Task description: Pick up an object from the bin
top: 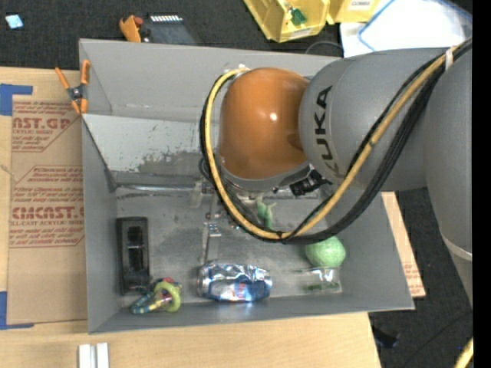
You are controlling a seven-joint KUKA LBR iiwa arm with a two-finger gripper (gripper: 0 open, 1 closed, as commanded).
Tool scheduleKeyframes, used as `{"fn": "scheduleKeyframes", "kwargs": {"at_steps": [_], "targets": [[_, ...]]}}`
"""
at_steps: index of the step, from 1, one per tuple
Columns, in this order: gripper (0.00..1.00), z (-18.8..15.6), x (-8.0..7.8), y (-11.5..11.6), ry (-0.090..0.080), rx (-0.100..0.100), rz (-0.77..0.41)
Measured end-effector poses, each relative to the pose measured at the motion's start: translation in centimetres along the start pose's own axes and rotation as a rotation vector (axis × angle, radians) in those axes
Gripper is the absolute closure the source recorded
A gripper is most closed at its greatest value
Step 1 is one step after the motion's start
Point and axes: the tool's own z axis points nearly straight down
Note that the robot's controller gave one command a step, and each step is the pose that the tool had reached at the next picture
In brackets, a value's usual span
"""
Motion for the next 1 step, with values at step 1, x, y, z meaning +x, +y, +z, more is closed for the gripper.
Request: {"fn": "scheduleKeyframes", "kwargs": {"at_steps": [1], "targets": [[0.0, -0.47, -0.16, -0.1, -0.007, -0.001, 0.002]]}}
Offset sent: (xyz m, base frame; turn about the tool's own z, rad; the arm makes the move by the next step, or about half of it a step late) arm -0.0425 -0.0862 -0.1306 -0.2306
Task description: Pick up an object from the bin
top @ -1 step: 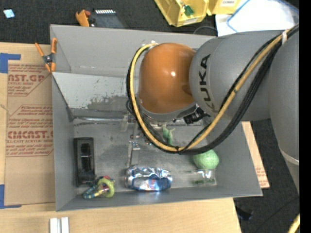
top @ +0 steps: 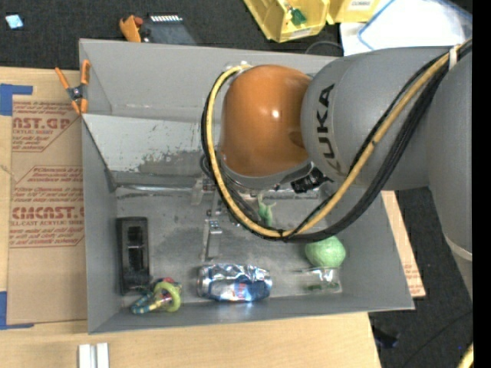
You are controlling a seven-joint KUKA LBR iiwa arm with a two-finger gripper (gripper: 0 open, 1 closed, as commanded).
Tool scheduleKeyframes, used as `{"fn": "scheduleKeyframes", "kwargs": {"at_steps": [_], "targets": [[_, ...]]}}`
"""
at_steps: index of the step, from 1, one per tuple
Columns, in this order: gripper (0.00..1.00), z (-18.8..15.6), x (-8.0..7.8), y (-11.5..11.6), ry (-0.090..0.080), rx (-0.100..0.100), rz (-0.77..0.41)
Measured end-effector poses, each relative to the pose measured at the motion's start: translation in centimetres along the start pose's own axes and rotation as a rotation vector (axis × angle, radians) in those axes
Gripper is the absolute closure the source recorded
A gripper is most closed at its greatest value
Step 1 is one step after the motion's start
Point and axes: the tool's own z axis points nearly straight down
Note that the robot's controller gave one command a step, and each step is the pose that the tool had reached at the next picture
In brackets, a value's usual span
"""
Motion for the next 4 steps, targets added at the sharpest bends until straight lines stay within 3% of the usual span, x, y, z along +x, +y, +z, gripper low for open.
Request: {"fn": "scheduleKeyframes", "kwargs": {"at_steps": [1, 2, 3, 4], "targets": [[0.0, 6.1, 2.0, -3.8, -0.002, 0.0, -0.108], [0.0, 7.8, 4.4, -7.6, -0.006, -0.001, -0.23], [0.0, 7.4, 4.4, -8.1, 0.0, 0.0, -0.398], [0.0, 13.3, 4.1, -6.0, -0.022, -0.005, -0.133]]}}
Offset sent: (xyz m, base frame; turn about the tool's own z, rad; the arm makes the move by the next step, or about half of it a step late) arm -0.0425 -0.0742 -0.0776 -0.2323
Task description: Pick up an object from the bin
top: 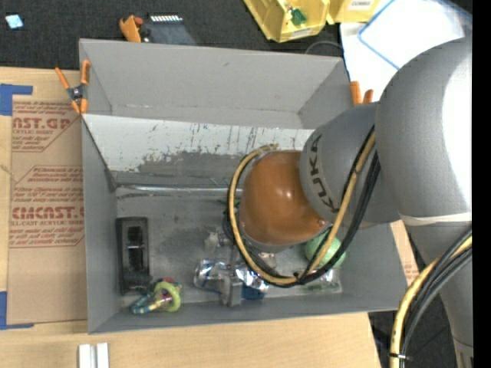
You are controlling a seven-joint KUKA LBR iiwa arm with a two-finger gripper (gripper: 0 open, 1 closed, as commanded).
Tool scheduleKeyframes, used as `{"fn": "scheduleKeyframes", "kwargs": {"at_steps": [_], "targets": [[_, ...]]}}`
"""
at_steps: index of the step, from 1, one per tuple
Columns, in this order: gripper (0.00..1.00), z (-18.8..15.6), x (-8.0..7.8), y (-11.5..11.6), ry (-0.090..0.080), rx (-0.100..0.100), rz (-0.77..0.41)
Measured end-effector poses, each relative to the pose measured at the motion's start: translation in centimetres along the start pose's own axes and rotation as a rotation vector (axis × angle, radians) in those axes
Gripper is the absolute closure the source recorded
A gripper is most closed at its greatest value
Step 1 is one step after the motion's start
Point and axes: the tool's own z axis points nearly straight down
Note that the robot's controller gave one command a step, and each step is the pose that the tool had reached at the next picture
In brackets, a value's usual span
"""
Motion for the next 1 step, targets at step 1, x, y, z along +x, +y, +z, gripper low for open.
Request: {"fn": "scheduleKeyframes", "kwargs": {"at_steps": [1], "targets": [[1.0, 0.56, 0.32, 0.59, 0.015, 0.001, -0.042]]}}
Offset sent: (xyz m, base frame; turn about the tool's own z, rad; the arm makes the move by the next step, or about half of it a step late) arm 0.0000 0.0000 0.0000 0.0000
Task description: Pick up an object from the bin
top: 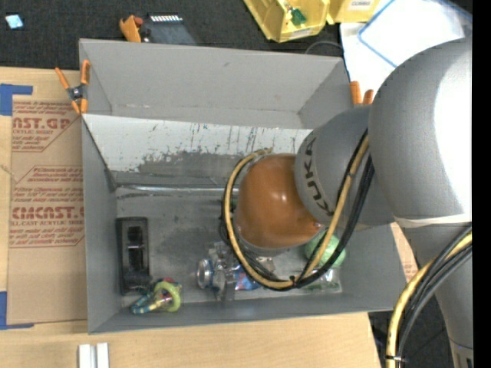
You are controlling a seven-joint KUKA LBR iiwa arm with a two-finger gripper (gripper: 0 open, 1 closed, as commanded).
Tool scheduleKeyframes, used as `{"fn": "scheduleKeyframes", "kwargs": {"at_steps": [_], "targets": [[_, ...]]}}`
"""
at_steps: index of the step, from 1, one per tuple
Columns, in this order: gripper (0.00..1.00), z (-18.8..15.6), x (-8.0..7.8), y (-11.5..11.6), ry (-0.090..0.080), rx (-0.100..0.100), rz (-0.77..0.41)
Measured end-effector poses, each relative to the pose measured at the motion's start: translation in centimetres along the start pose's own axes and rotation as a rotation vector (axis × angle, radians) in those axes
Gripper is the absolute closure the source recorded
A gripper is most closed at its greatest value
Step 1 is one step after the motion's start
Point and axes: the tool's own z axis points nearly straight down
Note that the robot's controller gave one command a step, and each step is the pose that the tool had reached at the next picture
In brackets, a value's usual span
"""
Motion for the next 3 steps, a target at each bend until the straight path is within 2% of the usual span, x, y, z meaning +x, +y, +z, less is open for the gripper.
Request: {"fn": "scheduleKeyframes", "kwargs": {"at_steps": [1, 2, 3], "targets": [[1.0, -0.1, 0.0, -0.2, 0.0, 0.0, -0.01], [1.0, -1.6, 0.2, -0.1, 0.005, 0.0, -0.009], [1.0, -9.8, 0.1, -0.1, 0.004, 0.0, -0.01]]}}
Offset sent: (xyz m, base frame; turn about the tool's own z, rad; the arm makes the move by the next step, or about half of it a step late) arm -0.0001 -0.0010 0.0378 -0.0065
